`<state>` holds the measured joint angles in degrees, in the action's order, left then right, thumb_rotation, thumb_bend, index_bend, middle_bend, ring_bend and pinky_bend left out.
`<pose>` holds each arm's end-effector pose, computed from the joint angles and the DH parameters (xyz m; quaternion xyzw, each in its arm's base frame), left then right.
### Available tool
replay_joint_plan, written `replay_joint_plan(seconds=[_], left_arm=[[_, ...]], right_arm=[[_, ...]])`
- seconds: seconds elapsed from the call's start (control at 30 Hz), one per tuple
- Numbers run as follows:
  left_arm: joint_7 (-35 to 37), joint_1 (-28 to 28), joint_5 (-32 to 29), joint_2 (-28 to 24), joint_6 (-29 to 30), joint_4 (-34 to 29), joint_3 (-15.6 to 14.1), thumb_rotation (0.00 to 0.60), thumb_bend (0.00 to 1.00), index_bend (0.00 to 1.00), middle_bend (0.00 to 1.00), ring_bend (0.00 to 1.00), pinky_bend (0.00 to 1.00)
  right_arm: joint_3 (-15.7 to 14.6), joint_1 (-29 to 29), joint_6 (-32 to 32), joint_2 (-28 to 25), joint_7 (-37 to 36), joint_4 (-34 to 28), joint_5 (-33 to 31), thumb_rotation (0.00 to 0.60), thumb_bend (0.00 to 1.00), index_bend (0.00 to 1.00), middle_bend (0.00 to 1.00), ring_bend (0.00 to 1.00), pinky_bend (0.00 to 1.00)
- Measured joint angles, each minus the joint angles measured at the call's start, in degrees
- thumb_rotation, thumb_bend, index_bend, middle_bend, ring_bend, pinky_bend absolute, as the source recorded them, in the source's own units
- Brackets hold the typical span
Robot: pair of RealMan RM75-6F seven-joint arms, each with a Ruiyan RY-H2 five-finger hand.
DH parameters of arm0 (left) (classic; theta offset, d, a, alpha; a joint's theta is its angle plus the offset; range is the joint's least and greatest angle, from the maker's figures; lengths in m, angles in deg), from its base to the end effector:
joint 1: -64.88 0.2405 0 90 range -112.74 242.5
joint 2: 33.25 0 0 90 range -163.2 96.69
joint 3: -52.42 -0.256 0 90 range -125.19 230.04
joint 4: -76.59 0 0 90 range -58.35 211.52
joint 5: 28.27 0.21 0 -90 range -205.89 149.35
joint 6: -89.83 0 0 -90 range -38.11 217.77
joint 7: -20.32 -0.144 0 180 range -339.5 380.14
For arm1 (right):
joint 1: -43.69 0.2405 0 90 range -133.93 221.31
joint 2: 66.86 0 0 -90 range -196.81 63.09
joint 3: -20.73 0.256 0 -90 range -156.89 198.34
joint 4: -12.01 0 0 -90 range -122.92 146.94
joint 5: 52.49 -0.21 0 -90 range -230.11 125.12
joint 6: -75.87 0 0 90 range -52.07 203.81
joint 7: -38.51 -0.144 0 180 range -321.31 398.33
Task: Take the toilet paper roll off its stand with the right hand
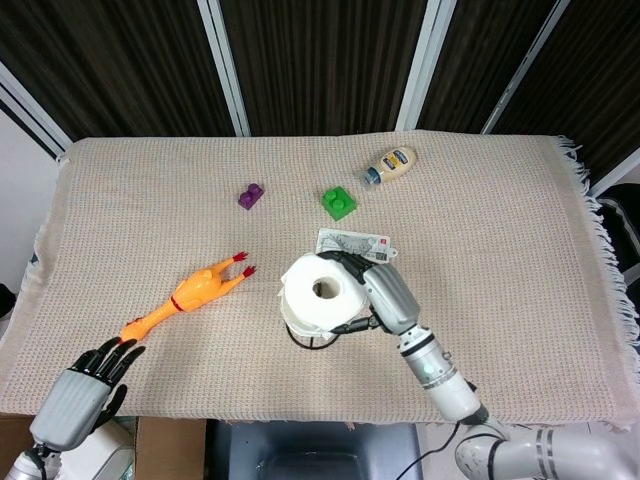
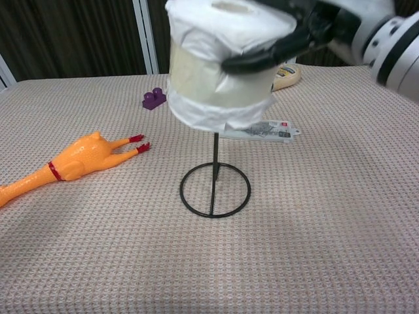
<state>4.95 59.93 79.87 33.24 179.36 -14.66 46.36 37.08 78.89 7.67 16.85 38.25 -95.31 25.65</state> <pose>-0.2677 0.1375 0.1180 -0.7433 -0.2371 -0.3780 0.4984 -0.0700 -0.2925 0.0517 0.6017 -0.4506 0.6072 0.2574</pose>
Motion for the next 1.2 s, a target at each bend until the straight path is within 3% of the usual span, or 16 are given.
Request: replay_joint_plan(seconds=[0.23, 0.37, 0.5, 0.67, 0.9, 1.1, 1.2], left_arm=[[-0.38, -0.16, -0.16, 0.05, -0.57, -0.23, -0.02, 0.600, 0.55, 0.17, 0.17, 0.16, 0.37], [-0.41, -0.25, -0.30, 0.05, -0.79, -0.32, 0.04, 0.600, 0.55, 0.17, 0.17, 0.16, 0.36], [-0.50, -0.36, -0.52, 0.01, -1.08, -0.46, 0.09, 0.600, 0.55, 0.17, 0.17, 0.16, 0.37], [-0.52, -0.42, -0.55, 0.00, -1.18, -0.52, 0.09, 0.600, 0.55, 0.17, 0.17, 0.16, 0.37], [-0.24, -0.37, -0.57, 0.00, -0.79, -0.46, 0.23, 0.600, 0.55, 0.17, 0.17, 0.16, 0.37], [-0.53, -0.44, -0.63, 0.10, -1.09, -0.36, 0.17, 0.600, 0.55, 0.17, 0.17, 0.16, 0.37], [-0.55, -0.40, -0.83, 0.13, -1.06, -0.36, 0.24, 0.600, 0.55, 0.17, 0.17, 0.16, 0.37]], right_arm=[[4.43, -2.84, -3.20, -11.79, 3.21, -12.03, -2.25, 0.600, 0.12, 0.67, 0.52, 0.46, 0.66], [5.13, -5.49, -4.90, -17.24, 2.40, -16.29, -1.99, 0.600, 0.12, 0.67, 0.52, 0.46, 0.66], [3.96, -9.04, -6.21, -22.52, -0.29, -18.75, 0.76, 0.600, 0.12, 0.67, 0.52, 0.46, 0.66], [-0.56, -13.58, -7.18, -27.53, -3.14, -18.10, 4.67, 0.600, 0.12, 0.67, 0.52, 0.46, 0.66], [-4.93, -15.96, -7.45, -25.85, -6.17, -7.03, 7.25, 0.600, 0.12, 0.66, 0.52, 0.46, 0.66], [-7.93, -16.18, -5.85, -18.24, -12.20, 10.62, 7.94, 0.600, 0.12, 0.62, 0.52, 0.43, 0.65], [-9.15, -15.55, -3.92, -13.52, -16.49, 19.63, 8.15, 0.600, 0.12, 0.54, 0.50, 0.36, 0.59]])
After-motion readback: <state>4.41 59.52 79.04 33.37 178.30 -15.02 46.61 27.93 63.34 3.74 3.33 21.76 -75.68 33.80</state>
